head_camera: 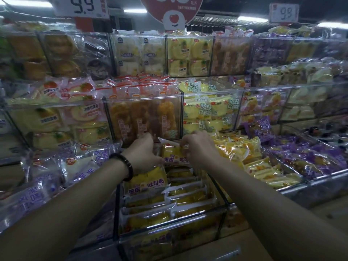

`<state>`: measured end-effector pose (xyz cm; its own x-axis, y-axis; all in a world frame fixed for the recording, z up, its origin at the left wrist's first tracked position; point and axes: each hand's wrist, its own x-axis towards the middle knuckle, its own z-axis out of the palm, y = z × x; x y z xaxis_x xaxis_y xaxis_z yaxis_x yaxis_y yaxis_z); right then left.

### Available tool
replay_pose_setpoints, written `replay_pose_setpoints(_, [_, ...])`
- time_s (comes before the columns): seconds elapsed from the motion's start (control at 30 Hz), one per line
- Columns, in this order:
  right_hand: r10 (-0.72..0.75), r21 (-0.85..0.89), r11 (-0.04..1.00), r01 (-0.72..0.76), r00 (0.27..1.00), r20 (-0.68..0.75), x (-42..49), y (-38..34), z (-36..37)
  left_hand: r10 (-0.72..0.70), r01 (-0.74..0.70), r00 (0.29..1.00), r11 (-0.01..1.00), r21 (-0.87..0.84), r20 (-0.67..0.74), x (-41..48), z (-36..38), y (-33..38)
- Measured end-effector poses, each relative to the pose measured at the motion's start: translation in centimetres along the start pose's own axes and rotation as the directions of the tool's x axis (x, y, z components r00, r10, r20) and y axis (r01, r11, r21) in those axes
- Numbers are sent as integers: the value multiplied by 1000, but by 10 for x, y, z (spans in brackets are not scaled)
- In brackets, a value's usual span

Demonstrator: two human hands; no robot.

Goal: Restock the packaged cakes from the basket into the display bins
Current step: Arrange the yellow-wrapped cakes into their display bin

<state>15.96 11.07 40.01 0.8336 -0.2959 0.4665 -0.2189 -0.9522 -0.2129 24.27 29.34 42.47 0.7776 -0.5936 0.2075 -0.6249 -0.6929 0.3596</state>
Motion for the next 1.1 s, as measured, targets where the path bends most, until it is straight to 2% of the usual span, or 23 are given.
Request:
replay_pose_setpoints(0.07, [-30,-6,1000,30,998,51,0,-7,1,15,-13,999,999,30,-52,-5,3,-3])
replay_pose_setpoints(0.17, [-85,60,995,77,987,140,-5,-11,4,131,-121,980,990,72,-149,-9,6,-10])
replay_pose_setpoints(0.33, [-188,90,980,178,976,113,-10,-10,10,78,-76,997,987,143,-7,-5,4,-19])
replay_pose_setpoints(0.43, [-241,57,970,235,959,148,-8,-12,12,78,-89,994,982,165,75,-4,0,-18])
replay_pose_setpoints(0.6, [-277,18,961,277,950,144,-10,-9,14,101,-118,991,966,229,87,-2,0,-15])
replay_pose_setpoints(0.7, [-301,93,953,288,935,185,-10,-9,8,70,-76,996,988,132,49,0,-1,-17])
replay_pose_setpoints(0.83, [-232,197,960,200,960,155,-12,-2,-12,61,-59,985,998,19,-159,-4,-5,-11])
replay_pose_setpoints(0.9, [-195,217,961,174,978,79,-16,3,-25,100,-106,970,994,-18,-220,-9,-5,-1])
replay_pose_setpoints(0.97, [-146,324,937,132,989,20,-24,9,-39,152,-170,963,983,-64,-224,-15,-5,15])
replay_pose_setpoints(1.1, [-61,495,868,34,997,37,-45,23,-68,266,-303,943,934,-187,-201,-27,-1,58])
